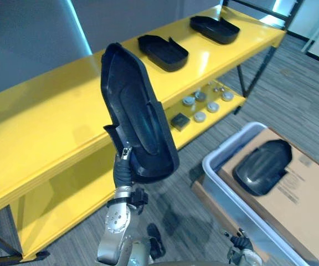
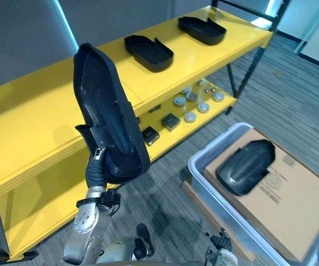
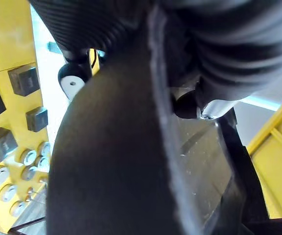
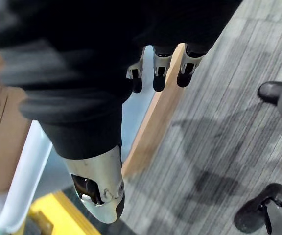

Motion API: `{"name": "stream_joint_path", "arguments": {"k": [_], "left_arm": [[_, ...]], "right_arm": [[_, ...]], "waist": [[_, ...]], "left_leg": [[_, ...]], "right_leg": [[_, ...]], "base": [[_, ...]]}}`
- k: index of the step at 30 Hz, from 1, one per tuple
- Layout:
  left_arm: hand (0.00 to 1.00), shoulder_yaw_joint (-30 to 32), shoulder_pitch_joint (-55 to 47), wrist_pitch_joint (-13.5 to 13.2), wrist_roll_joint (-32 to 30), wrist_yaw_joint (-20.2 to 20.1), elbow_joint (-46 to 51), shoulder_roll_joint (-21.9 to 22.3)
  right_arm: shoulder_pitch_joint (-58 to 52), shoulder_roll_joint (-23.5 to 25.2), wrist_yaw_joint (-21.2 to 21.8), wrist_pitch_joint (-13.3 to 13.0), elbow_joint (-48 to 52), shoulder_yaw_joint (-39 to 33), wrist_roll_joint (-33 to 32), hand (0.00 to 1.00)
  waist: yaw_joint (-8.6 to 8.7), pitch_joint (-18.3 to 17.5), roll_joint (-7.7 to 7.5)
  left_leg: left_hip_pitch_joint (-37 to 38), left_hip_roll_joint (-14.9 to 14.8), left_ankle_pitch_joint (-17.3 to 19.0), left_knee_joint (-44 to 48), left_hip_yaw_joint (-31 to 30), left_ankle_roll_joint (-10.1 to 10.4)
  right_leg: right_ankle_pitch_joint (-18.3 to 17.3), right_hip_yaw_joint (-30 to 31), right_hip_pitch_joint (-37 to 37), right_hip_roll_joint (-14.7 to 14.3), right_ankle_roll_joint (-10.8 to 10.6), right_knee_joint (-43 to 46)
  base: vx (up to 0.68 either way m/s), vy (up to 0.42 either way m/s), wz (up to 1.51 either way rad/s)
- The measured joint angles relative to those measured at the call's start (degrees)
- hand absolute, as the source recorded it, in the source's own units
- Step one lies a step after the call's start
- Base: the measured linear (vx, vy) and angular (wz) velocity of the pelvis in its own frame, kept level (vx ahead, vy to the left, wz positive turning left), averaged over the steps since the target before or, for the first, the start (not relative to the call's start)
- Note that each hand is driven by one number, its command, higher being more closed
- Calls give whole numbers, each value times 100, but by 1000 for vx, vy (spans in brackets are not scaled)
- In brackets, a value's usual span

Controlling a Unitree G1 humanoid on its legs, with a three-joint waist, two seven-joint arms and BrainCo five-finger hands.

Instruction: Walk over and take plastic housings, then place them on the shelf

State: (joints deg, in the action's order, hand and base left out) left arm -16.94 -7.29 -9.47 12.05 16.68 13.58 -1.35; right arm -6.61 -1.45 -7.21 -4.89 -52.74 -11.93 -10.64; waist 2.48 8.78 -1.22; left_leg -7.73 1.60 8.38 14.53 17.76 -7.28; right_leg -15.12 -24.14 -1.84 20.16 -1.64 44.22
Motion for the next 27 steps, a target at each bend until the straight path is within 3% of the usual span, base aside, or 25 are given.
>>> {"name": "stream_joint_path", "arguments": {"k": [3,5,6,8,9,10,11,13,14,15,16,17,18,23,27], "left_arm": [[100,61,-22,-2,-52,71,-112,2],[100,33,-6,-7,-68,94,-135,-1],[100,7,5,-12,-73,98,-158,-1],[100,-86,1,-40,-85,106,-303,0],[100,-170,-27,-42,-87,105,-315,7],[100,-217,-25,-42,-87,104,-317,33],[100,-286,-49,-68,-87,97,-300,57],[100,-273,-67,-77,-75,61,-303,136],[100,-273,-66,-80,-74,51,-302,158],[100,-269,-63,-82,-75,5,-305,158],[100,-269,-60,-82,-79,-38,-307,158],[100,-291,-55,-83,-84,-50,-307,165],[100,-334,-36,-82,-104,-57,-310,216],[100,-159,-16,-17,-158,-33,-552,32],[100,139,59,32,-420,11,-763,0]], "right_arm": [[-9,-17,-1,-30,26,127,-2,0],[-1,-15,-3,-61,201,204,2,0],[-21,-17,-5,-86,233,217,1,0],[-84,-20,-4,-107,243,293,0,0],[-152,-14,1,-109,265,357,1,0],[-161,-21,5,-110,294,357,4,0],[-178,-13,3,-105,410,371,5,0],[-270,1,16,-130,800,603,10,0],[-276,2,12,-135,828,612,11,0],[-259,0,3,-140,838,615,11,0],[-250,-50,-5,-149,831,597,11,0],[-250,-91,-11,-152,813,592,12,0],[-255,-177,-11,-150,756,574,22,0],[-363,8,1,-113,566,512,115,0],[-353,11,14,-112,562,571,195,0]], "waist": [[29,1,-21],[185,1,-16],[203,-4,-27],[177,-9,-119],[161,-48,-190],[156,-43,-140],[101,-72,-36],[-15,-57,-27],[-42,-58,-28],[-28,-48,-63],[-17,-50,-82],[-14,-54,-70],[21,-106,130],[138,-153,29],[154,-169,36]], "left_leg": [[405,140,-8,-277,-283,8],[486,252,14,-260,-748,43],[508,296,22,-259,-873,57],[690,476,89,-242,-1231,168],[753,526,217,-172,-1388,333],[748,457,293,-96,-1395,408],[674,231,445,130,-1246,653],[267,-362,623,1433,-586,916],[210,-490,668,1677,-441,943],[144,-716,808,1838,-236,842],[127,-870,798,1590,-206,851],[137,-929,737,1318,-220,910],[163,-1058,278,719,-336,989],[511,-600,-158,-367,-318,854],[839,-470,-504,-1022,-218,839]], "right_leg": [[-260,357,-559,-456,-30,-490],[-195,1217,-1092,-1019,-187,-1408],[-138,1424,-1200,-1097,-248,-1574],[239,1710,-1240,-1182,-249,-1994],[714,1630,-1095,-1123,-105,-2134],[755,1506,-998,-1126,-110,-2155],[744,1223,-821,-1222,-60,-2359],[745,967,-277,-1499,125,-2788],[747,967,-164,-1543,156,-2867],[734,961,21,-1563,179,-2958],[733,967,68,-1541,177,-2984],[730,979,53,-1540,171,-2989],[704,988,26,-1607,122,-3026],[952,1070,33,-1375,-103,-3486],[1184,1133,186,-1373,-113,-3870]], "base": [[301,87,59],[253,2,118],[374,-62,132],[353,-133,138],[300,-171,135],[367,-225,134],[343,-243,93],[328,-239,48],[219,-132,-1],[181,-104,-8],[157,-85,-9],[126,-1,-9],[94,88,-15],[40,76,1],[-16,39,-9]]}}
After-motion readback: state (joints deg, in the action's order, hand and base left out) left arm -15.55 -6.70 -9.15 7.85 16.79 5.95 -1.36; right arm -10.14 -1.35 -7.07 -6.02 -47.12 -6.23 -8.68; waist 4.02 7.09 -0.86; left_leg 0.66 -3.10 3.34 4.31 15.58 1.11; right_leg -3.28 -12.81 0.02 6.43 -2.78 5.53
